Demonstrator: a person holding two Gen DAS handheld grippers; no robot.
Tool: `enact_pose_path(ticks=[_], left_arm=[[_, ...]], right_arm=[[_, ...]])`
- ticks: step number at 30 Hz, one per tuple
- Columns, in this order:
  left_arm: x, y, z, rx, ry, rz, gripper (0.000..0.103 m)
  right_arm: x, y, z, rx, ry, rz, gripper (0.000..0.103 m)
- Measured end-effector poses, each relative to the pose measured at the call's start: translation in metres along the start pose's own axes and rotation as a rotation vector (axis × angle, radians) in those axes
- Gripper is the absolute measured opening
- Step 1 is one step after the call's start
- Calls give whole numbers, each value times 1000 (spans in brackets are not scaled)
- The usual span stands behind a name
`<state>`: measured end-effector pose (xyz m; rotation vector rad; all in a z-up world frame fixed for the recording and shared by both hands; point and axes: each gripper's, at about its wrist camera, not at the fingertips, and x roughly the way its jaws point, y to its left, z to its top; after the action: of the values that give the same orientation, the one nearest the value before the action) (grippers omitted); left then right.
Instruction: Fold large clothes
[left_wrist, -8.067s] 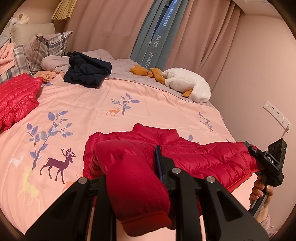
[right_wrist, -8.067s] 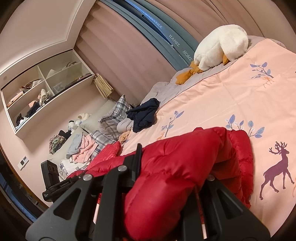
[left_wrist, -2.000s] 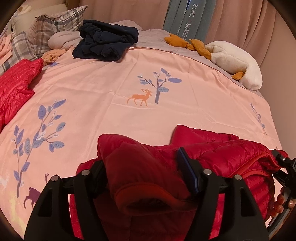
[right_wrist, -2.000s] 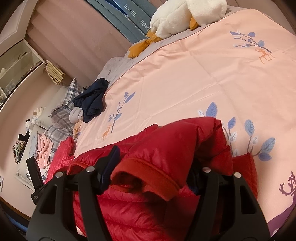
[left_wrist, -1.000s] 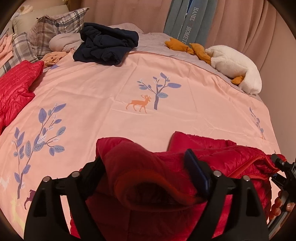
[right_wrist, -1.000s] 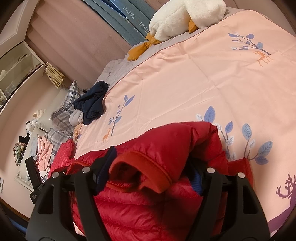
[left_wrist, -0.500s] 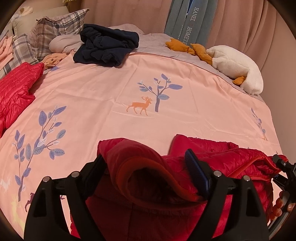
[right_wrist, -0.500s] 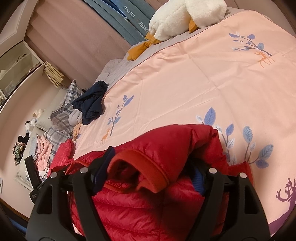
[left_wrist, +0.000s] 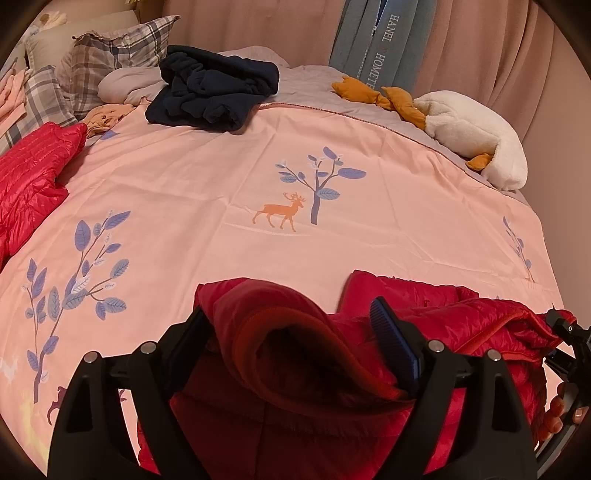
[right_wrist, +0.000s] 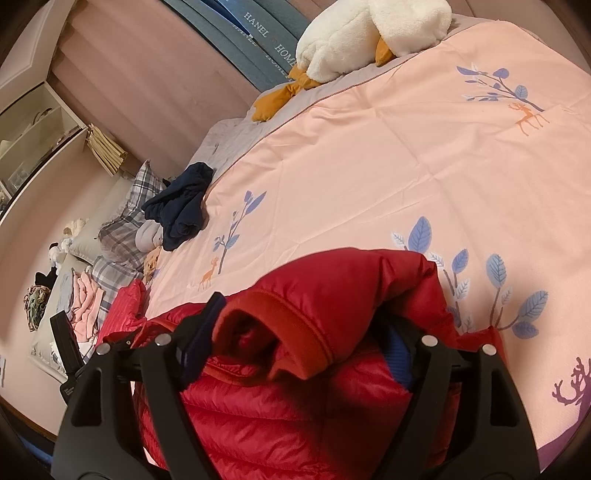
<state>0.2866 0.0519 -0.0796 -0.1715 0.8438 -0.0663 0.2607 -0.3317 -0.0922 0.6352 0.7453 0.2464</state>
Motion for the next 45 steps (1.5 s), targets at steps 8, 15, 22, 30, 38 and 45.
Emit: enact_pose_path(ticks=[8,15,22,30,38,45], left_arm=[[0,-2,3,-5,-26,1,99],[2,-1,5,-10,-26,0,99],[2,-1,6,-12,-31,2,100],[5,1,8,-31,-50,-1,102],[7,2,11,-45,-60,-6,102],[10,3,13,-50,-58,-2,102]], right_arm=[[0,0,-1,0,0,0,81],[2,-1,1,3,-5,-3,85],[10,-4,8,14,-15,-6,87],[12,-5,7,12,-27,-11,89],[14,-6,9,15,-33,-13,90],[14,-7,10,26,-43,-24,90]])
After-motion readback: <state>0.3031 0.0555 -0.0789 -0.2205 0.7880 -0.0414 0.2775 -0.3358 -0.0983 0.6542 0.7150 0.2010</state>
